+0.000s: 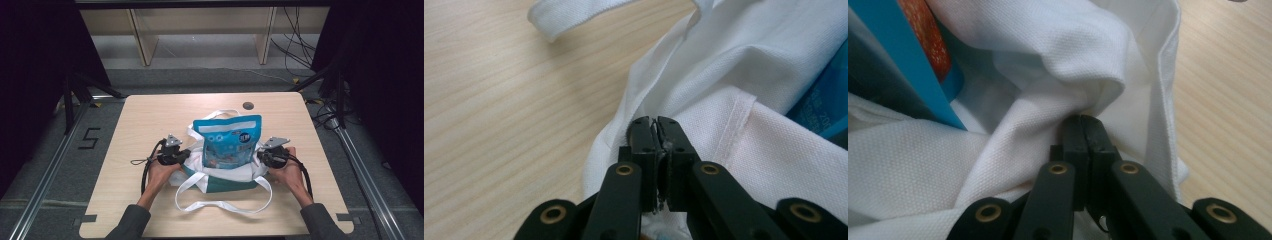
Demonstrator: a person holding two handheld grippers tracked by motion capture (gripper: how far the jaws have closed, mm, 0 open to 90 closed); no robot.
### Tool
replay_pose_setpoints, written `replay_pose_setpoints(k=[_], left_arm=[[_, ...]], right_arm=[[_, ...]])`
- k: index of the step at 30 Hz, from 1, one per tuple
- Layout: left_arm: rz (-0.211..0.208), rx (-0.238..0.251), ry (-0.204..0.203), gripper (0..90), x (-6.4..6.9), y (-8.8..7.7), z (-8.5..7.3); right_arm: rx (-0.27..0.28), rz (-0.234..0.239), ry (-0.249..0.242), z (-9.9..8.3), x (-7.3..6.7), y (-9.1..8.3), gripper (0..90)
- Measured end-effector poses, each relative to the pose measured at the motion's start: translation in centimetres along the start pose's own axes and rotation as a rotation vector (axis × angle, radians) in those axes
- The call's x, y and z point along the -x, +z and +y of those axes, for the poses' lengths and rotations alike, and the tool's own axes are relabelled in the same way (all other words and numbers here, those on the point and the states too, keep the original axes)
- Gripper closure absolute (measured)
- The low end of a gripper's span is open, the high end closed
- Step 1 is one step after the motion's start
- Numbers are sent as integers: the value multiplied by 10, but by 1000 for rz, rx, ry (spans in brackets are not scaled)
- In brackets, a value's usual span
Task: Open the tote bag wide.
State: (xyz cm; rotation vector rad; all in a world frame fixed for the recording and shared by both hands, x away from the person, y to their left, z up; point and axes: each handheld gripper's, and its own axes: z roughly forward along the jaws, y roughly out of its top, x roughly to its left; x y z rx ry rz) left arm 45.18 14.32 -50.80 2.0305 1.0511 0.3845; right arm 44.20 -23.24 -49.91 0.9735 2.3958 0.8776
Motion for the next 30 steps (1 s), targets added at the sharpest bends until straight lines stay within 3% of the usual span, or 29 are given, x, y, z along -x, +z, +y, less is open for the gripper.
replay_pose_setpoints(k=[2, 4, 5, 9, 12, 14, 15, 16, 19, 21, 22, 23, 25, 28, 30], left_arm=[[7, -2, 8, 852, 2, -3, 3], [-3, 38, -23, 806, 7, -9, 7], [4, 58, -20, 800, 10, -13, 10], [-34, 112, -4, 785, 23, -38, 21], [-56, 102, 51, 777, 38, -53, 18], [-86, 109, 37, 776, 46, -58, 12], [-92, 90, 45, 776, 49, -60, 8], [-97, 85, 49, 776, 52, -59, 3], [-93, 29, 106, 777, 58, -53, -10], [-97, -1, 98, 779, 60, -45, -18], [-90, -23, 115, 780, 60, -41, -21], [-70, -45, 128, 781, 61, -37, -23], [-66, -49, 134, 784, 61, -29, -26], [-57, -46, 111, 786, 63, -26, -28], [-52, -53, 142, 789, 61, -24, -29]], right_arm=[[9, 8, 13, 0, 1, 0, 900], [-6, 9, 23, 4, 2, -5, 898], [2, 0, 10, 6, 2, -10, 888], [88, 6, -9, 13, -1, -36, 878], [119, 59, -15, 14, -11, -54, 872], [121, 82, -26, 12, -22, -60, 866], [115, 87, -67, 12, -24, -62, 864], [112, 104, -62, 10, -32, -63, 864], [83, 130, -105, 6, -44, -63, 864], [59, 144, -118, 2, -50, -60, 872], [58, 133, -112, 0, -52, -56, 873], [21, 141, -122, -2, -52, -55, 872], [10, 154, -112, -7, -53, -46, 886], [-15, 168, -111, -10, -55, -36, 900], [-33, 171, -103, -10, -54, -32, 900]])
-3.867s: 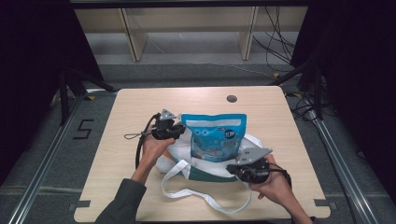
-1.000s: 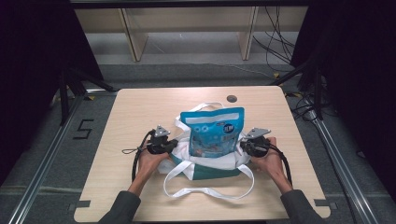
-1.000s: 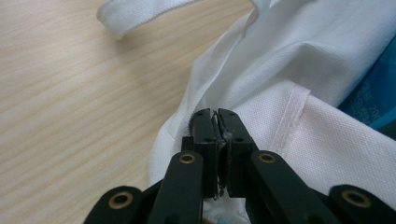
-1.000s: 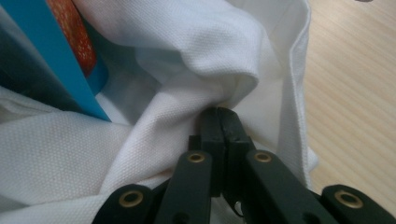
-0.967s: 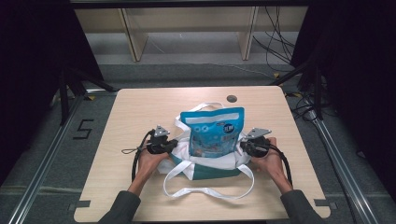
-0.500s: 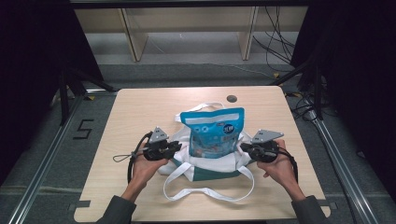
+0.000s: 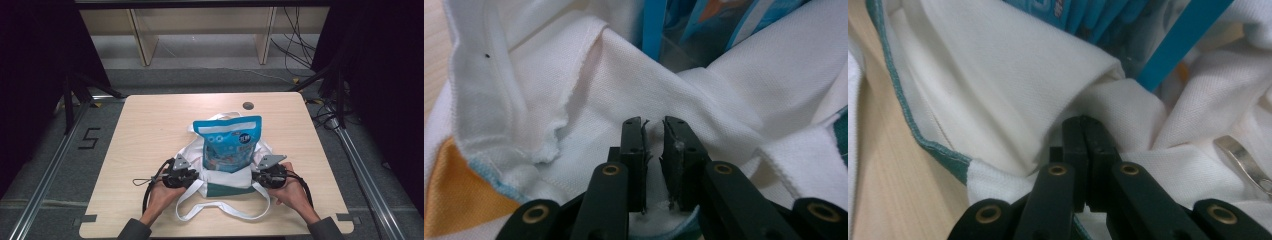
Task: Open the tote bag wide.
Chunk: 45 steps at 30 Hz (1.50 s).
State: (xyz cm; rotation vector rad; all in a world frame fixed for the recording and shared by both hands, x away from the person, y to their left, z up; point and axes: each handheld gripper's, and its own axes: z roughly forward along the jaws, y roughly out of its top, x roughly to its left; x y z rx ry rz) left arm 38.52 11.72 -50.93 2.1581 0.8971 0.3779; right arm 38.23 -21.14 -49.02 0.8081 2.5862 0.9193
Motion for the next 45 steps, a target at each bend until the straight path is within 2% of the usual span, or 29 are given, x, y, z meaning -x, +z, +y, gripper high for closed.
replay_pose_setpoints(k=[1, 3, 4, 5, 6, 8, 9, 10, 11, 15, 16, 19, 20, 21, 23, 24, 26, 28, 29, 30, 31, 34, 35, 37, 39, 41, 42, 43, 45], left_arm=[[4, 1, -12, 790, 0, 2, 0], [11, -1, -5, 793, 0, 4, 1], [20, 1, 9, 791, -1, 5, 2], [28, -2, -6, 789, 0, 6, 2], [39, -2, 18, 789, -3, 7, 4], [48, 8, -21, 789, -6, 10, 5], [54, 2, 7, 789, -10, 10, 6], [59, 9, -25, 790, -11, 13, 7], [60, 10, -23, 790, -14, 14, 8], [76, 10, -15, 789, -24, 18, 12], [72, 0, -23, 788, -26, 19, 14], [91, 23, -46, 788, -32, 25, 17], [94, 18, -51, 788, -33, 26, 18], [95, 24, -60, 787, -35, 27, 19], [98, 24, -49, 787, -38, 28, 21], [96, 30, -64, 787, -39, 29, 20], [98, 19, -51, 785, -41, 28, 21], [105, 31, -61, 779, -39, 28, 21], [107, 23, -48, 773, -41, 26, 21], [94, 51, -86, 764, -40, 27, 21], [90, 54, -94, 752, -41, 24, 22], [72, 80, -110, 703, -42, 16, 25], [75, 80, -88, 682, -43, 12, 26], [57, 102, -100, 664, -44, 4, 29], [26, 139, -143, 635, -43, -3, 32], [15, 151, -145, 605, -41, -11, 34], [9, 141, -127, 603, -41, -17, 34], [5, 167, -139, 594, -39, -21, 34], [-11, 180, -157, 564, -37, -29, 34]], right_arm=[[-2, -2, 1, 0, 0, 1, 900], [-9, 1, 11, 1, 0, 4, 900], [-12, -13, 0, 2, 1, 7, 900], [-17, -25, -4, 3, 1, 10, 900], [-19, -29, -9, 4, 2, 11, 900], [-15, -45, -6, 7, 4, 14, 900], [-21, -47, -7, 9, 5, 15, 900], [-11, -44, -3, 10, 6, 17, 900], [-10, -60, -13, 12, 8, 20, 900], [-2, -60, 5, 16, 15, 25, 900], [3, -66, 2, 17, 17, 27, 900], [-5, -55, 9, 22, 23, 30, 900], [7, -56, 32, 22, 23, 32, 900], [11, -75, 16, 23, 26, 34, 900], [16, -70, 25, 25, 30, 36, 900], [19, -71, 25, 25, 32, 37, 900], [19, -67, 30, 26, 34, 38, 900], [22, -63, 29, 26, 34, 38, 900], [25, -66, 33, 26, 34, 38, 900], [29, -56, 48, 26, 34, 37, 897], [38, -51, 55, 26, 35, 36, 884], [54, -51, 67, 27, 34, 27, 825], [48, -50, 61, 29, 36, 21, 806], [82, -46, 76, 31, 38, 10, 773], [137, -36, 80, 31, 40, -1, 762], [166, -50, 90, 31, 41, -12, 746], [173, -45, 100, 30, 41, -16, 738], [185, -48, 102, 29, 42, -20, 721], [196, -66, 105, 26, 42, -25, 695]])
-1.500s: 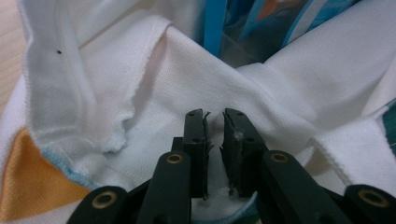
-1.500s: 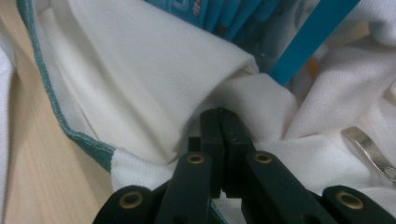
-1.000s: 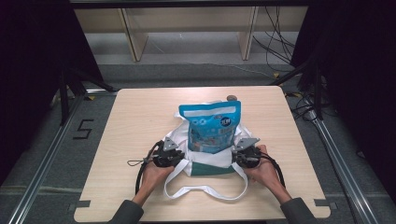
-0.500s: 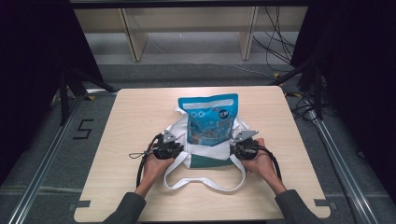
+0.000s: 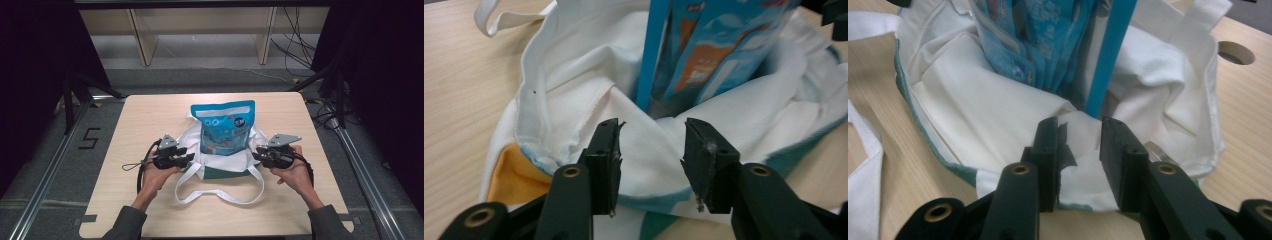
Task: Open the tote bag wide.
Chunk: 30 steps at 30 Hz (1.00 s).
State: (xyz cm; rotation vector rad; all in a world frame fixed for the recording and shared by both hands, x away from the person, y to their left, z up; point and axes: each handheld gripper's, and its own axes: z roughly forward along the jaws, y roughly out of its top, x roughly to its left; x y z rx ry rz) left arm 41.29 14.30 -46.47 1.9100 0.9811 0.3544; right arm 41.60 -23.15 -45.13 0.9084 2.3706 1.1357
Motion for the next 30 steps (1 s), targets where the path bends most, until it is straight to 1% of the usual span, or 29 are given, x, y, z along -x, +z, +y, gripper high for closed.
replay_pose_setpoints(k=[1, 2, 3, 4, 5, 6, 7, 8, 9, 10, 11, 12, 13, 14, 15, 16, 17, 18, 19, 21, 22, 23, 24, 25, 26, 27, 28, 29, 30], left_arm=[[-12, 4, -2, 550, 1, -4, 0], [-21, -3, 7, 533, 3, -8, 0], [-30, -1, 8, 511, 6, -11, -1], [-34, -3, 18, 485, 8, -15, -2], [-39, 3, 15, 456, 10, -18, -4], [-46, 2, 15, 429, 12, -21, -5], [-52, 12, 10, 409, 15, -23, -8], [-57, 14, 15, 396, 17, -25, -10], [-59, 12, 19, 384, 19, -27, -13], [-60, 18, 18, 369, 21, -29, -17], [-58, 15, 10, 355, 24, -31, -20], [-62, 14, 9, 343, 26, -33, -23], [-65, 28, 9, 324, 28, -35, -26], [-69, 29, 2, 303, 30, -38, -27], [-74, 42, -15, 286, 32, -41, -30], [-80, 51, -20, 272, 34, -43, -32], [-72, 56, -25, 260, 36, -46, -34], [-77, 60, -11, 240, 37, -48, -36], [-73, 63, -28, 219, 39, -49, -39], [-70, 67, -38, 183, 43, -52, -46], [-77, 67, -34, 176, 45, -53, -49], [-71, 64, -32, 163, 46, -54, -51], [-68, 65, -27, 147, 47, -55, -54], [-50, 59, -15, 151, 49, -56, -57], [-45, 58, -12, 150, 51, -57, -59], [-51, 63, -16, 150, 52, -58, -62], [-54, 57, -18, 150, 54, -59, -65], [-53, 55, -13, 150, 55, -60, -67], [-52, 47, -2, 150, 55, -62, -70]], right_arm=[[-1, 0, 2, -1, -1, -2, 682], [6, -3, -13, -2, 0, -4, 663], [3, 0, -5, -3, -2, -5, 629], [7, -8, -1, -4, -2, -7, 584], [12, -13, 7, -4, -2, -8, 544], [11, -14, 40, -5, -5, -10, 520], [15, -18, 34, -5, -4, -12, 502], [17, -23, 41, -5, -3, -14, 485], [17, -16, 65, -6, -4, -16, 470], [29, -22, 64, -7, -5, -17, 457], [20, -22, 85, -8, -8, -19, 446], [15, -24, 77, -9, -9, -21, 435], [24, -30, 72, -10, -11, -22, 427], [28, -31, 58, -11, -12, -24, 423], [24, -29, 64, -12, -14, -27, 419], [28, -29, 65, -14, -17, -29, 412], [30, -27, 76, -16, -21, -31, 409], [31, -22, 71, -18, -23, -33, 406], [38, -23, 49, -20, -24, -34, 403], [37, -20, 51, -25, -29, -38, 394], [35, -17, 56, -28, -31, -40, 390], [34, -9, 49, -30, -33, -41, 387], [33, -12, 55, -33, -35, -42, 382], [41, -11, 60, -36, -37, -42, 378], [31, -18, 61, -39, -39, -44, 372], [24, -17, 74, -42, -43, -45, 365], [15, -8, 71, -44, -43, -46, 360], [16, -13, 61, -47, -44, -46, 356], [12, -11, 65, -50, -46, -47, 353]])
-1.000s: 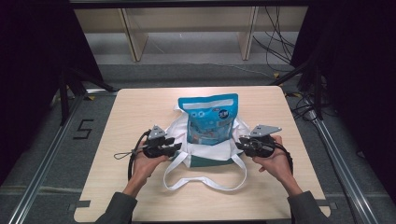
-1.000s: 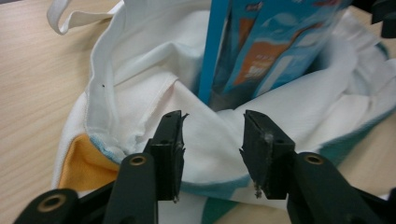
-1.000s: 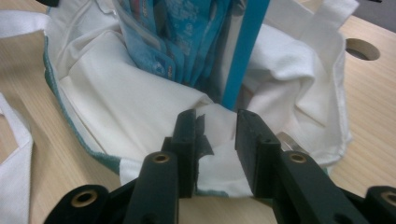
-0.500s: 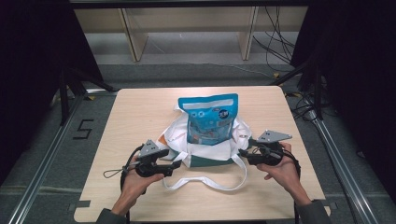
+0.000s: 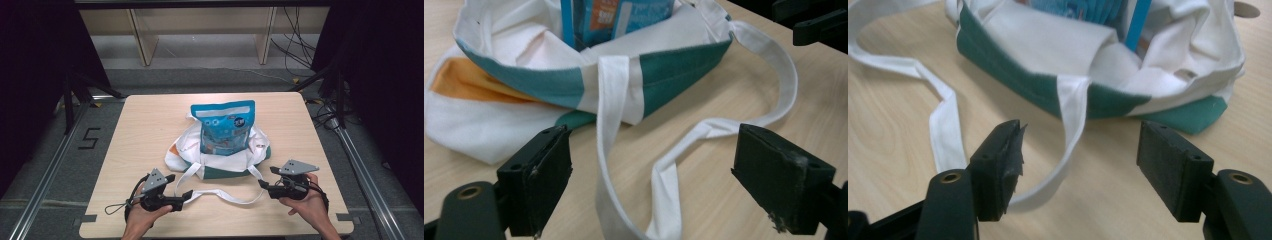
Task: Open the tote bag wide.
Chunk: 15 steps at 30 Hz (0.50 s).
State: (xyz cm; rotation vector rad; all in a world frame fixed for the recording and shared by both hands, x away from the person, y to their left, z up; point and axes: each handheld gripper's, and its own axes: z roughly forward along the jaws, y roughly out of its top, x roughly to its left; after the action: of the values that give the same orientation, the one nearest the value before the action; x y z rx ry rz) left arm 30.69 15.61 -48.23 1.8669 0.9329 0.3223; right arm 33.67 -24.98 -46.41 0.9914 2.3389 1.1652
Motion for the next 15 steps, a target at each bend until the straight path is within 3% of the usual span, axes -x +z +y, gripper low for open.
replay_pose_setpoints(k=[4, 8, 11, 12, 15], left_arm=[[5, -5, -2, 150, 5, -4, -10], [8, -58, 24, 150, 11, -7, -19], [7, -96, 20, 150, 17, -7, -25], [2, -113, 42, 150, 18, -8, -27], [-3, -107, 32, 150, 27, -8, -31]], right_arm=[[-30, 3, 9, -12, -4, -2, 334], [-51, 3, 5, -21, -10, -6, 323], [-70, 8, 1, -27, -14, -9, 312], [-70, 9, -7, -29, -15, -10, 310], [-90, 30, -7, -35, -19, -12, 299]])
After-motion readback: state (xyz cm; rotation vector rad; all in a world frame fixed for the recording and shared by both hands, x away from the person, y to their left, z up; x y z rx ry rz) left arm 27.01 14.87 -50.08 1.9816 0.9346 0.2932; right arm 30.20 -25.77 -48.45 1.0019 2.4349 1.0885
